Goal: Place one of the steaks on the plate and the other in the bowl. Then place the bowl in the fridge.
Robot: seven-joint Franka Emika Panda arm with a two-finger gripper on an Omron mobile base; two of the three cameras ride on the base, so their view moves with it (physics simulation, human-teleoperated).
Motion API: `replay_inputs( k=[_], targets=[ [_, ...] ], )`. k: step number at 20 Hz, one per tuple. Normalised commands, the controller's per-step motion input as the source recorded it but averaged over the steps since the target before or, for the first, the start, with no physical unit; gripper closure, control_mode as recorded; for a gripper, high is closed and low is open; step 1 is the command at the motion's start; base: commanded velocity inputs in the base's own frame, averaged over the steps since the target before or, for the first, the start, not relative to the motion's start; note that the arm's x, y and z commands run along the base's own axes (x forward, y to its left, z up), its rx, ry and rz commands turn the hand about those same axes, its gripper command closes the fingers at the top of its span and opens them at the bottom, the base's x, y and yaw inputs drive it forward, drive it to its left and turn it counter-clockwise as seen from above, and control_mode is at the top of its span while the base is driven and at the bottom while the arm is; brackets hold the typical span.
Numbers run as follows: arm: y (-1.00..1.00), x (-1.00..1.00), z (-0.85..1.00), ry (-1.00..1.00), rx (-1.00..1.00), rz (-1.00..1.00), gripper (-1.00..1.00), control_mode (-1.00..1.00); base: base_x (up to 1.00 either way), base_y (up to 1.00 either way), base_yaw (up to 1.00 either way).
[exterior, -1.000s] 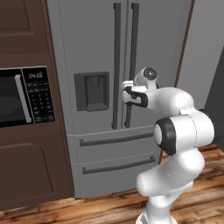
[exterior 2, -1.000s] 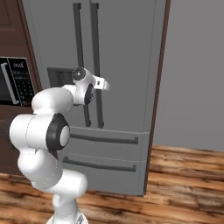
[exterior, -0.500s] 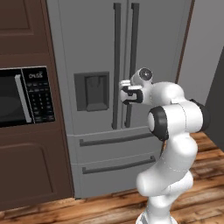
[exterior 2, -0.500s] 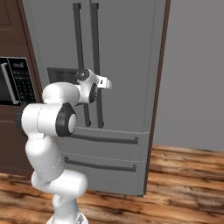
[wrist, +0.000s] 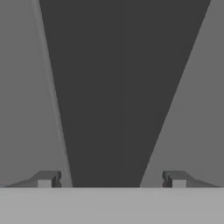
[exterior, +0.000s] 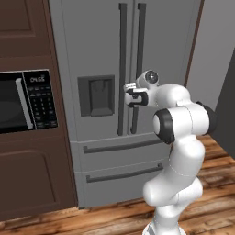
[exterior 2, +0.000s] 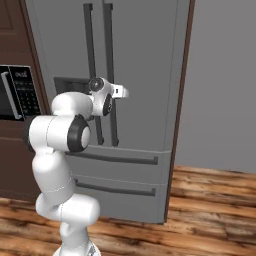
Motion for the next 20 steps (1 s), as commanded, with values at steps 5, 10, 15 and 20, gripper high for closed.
replay_inputs(
  k=[5, 10, 15, 20],
  targets=[
    [0.02, 0.14, 0.0, 0.0, 0.0, 0.0, 1.0, -1.0, 0.0, 0.0, 0.0],
    [0.0, -0.23, 0.06, 0.0, 0.0, -0.01, 1.0, -1.0, 0.0, 0.0, 0.0],
    [-0.16, -0.86, 0.11, -0.02, 0.0, 0.0, 1.0, -1.0, 0.0, 0.0, 0.0],
    [-0.7, -0.75, 0.23, 0.04, 0.12, 0.03, 1.0, -1.0, 0.0, 0.0, 0.0]
  ],
)
